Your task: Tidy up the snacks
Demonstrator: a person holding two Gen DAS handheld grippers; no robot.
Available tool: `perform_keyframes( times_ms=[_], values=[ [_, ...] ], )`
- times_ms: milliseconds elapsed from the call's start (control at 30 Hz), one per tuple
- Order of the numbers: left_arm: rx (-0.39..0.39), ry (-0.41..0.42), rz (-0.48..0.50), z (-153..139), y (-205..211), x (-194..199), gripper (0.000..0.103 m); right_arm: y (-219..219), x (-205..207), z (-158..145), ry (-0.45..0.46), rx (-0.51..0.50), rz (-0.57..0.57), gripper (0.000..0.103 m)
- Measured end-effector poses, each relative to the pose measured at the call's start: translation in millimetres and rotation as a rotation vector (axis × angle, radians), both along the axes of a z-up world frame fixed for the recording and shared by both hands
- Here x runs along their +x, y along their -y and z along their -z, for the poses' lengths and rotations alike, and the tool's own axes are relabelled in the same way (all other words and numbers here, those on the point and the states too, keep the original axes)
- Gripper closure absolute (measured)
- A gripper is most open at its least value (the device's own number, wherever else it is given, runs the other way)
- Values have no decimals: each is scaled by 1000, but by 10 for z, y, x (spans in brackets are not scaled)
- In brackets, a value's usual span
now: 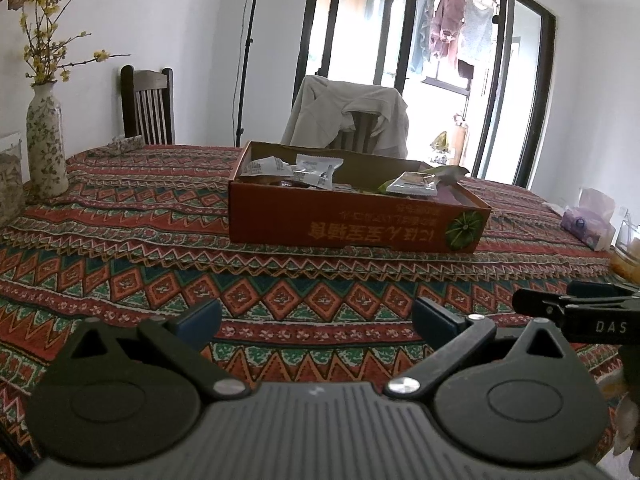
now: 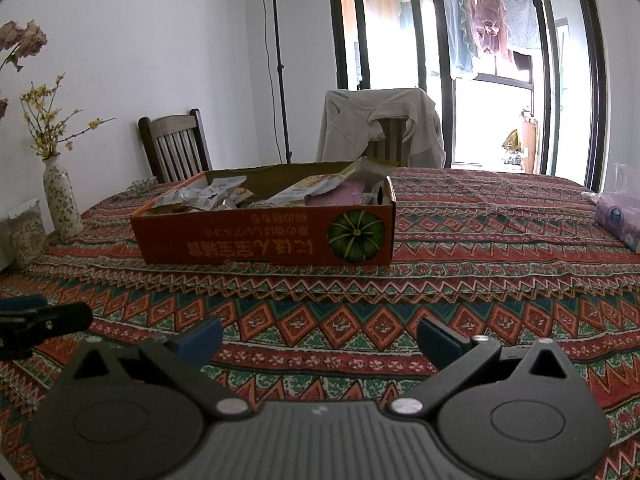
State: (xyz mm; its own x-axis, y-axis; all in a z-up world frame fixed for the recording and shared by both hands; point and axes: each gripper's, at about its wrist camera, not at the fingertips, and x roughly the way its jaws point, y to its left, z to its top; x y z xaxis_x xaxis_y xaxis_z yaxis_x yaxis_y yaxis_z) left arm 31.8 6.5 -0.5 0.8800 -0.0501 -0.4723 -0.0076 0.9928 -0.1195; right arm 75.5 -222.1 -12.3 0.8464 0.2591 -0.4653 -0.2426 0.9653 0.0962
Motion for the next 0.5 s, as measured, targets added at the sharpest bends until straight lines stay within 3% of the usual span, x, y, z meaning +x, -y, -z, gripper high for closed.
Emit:
perform_keyframes(
  times_ms=[500],
  values=[
    [0,4,13,14,6,17,0,3,-7,49,-6,-1,-1,0]
  ],
)
